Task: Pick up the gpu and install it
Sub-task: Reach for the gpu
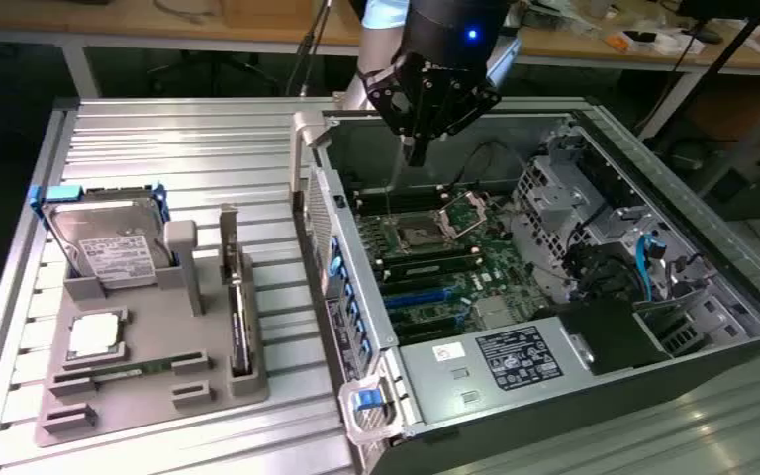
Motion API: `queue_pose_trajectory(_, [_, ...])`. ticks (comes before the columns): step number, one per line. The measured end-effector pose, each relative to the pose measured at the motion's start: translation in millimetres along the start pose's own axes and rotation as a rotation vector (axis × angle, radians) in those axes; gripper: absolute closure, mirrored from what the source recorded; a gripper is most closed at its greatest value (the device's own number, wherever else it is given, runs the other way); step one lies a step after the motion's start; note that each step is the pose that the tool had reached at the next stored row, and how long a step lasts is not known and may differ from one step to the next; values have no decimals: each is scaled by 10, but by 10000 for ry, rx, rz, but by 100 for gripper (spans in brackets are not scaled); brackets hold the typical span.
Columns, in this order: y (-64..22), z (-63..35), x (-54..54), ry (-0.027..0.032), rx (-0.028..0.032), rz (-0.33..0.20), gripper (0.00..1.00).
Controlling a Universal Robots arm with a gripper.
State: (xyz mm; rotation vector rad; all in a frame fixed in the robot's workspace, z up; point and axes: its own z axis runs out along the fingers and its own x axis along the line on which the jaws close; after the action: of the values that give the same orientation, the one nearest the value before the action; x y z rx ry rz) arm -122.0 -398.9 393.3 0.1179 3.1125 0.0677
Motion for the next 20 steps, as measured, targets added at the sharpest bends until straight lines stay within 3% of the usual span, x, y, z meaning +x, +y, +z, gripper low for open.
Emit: queue_pose_trajectory(20, [-1, 0, 18, -1, 11, 0, 89])
